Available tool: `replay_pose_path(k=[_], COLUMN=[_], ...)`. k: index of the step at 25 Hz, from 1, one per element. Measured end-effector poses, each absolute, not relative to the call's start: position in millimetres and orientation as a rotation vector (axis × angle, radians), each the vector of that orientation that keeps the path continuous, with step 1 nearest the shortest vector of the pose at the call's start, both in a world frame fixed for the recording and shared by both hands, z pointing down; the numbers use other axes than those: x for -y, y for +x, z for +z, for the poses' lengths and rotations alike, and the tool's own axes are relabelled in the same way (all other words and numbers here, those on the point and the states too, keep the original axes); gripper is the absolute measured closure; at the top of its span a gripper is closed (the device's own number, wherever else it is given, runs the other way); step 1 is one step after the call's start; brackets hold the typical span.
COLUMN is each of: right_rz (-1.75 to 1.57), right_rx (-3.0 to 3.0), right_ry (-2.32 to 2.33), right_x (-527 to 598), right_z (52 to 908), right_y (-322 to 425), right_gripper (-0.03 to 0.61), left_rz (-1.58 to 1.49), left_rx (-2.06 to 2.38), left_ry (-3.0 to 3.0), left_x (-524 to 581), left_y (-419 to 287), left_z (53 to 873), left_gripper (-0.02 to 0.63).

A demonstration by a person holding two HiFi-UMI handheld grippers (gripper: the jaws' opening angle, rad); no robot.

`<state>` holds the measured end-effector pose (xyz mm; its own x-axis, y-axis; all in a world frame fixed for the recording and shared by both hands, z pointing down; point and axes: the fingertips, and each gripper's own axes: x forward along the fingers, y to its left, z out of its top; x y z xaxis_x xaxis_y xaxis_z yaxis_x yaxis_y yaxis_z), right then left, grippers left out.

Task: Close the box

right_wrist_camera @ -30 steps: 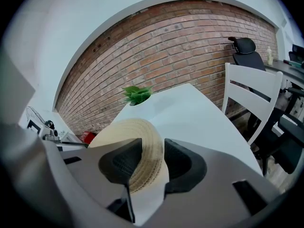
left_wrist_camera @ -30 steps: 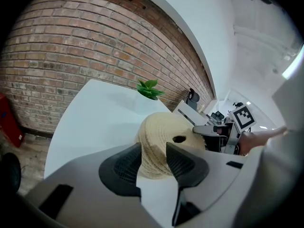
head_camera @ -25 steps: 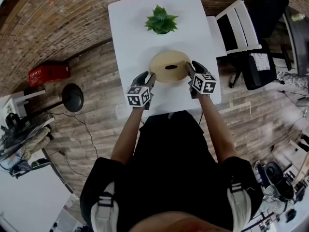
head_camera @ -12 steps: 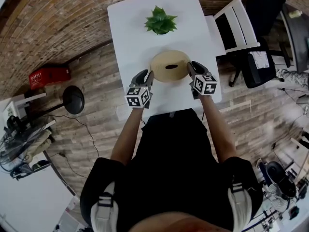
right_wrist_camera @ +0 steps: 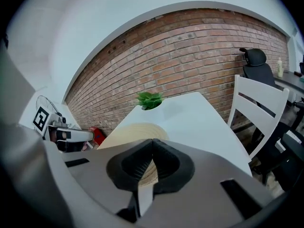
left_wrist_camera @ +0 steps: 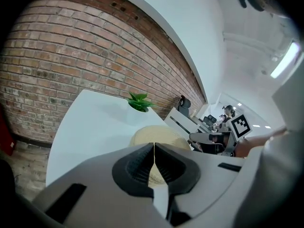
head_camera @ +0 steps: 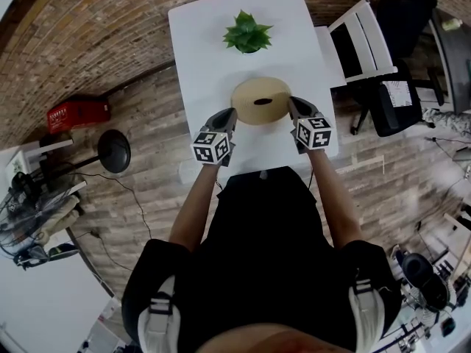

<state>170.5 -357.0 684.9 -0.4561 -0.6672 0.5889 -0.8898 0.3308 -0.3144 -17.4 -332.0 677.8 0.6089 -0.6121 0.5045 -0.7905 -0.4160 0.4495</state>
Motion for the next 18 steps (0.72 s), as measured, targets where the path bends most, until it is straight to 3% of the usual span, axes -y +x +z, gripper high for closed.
replay_pose_path(k=[18], right_rz=[0.767], right_rx=[2.277], right_ry=[1.275], right_x=[334.6], right_z=[673.0], right_y=[172.4], right_gripper=[0.58], left_rz=[0.326], left_rx=[1.071], left_ry=[2.179], left_x=[311.2], left_y=[-0.3], left_z=[660.7], left_gripper=[0.591])
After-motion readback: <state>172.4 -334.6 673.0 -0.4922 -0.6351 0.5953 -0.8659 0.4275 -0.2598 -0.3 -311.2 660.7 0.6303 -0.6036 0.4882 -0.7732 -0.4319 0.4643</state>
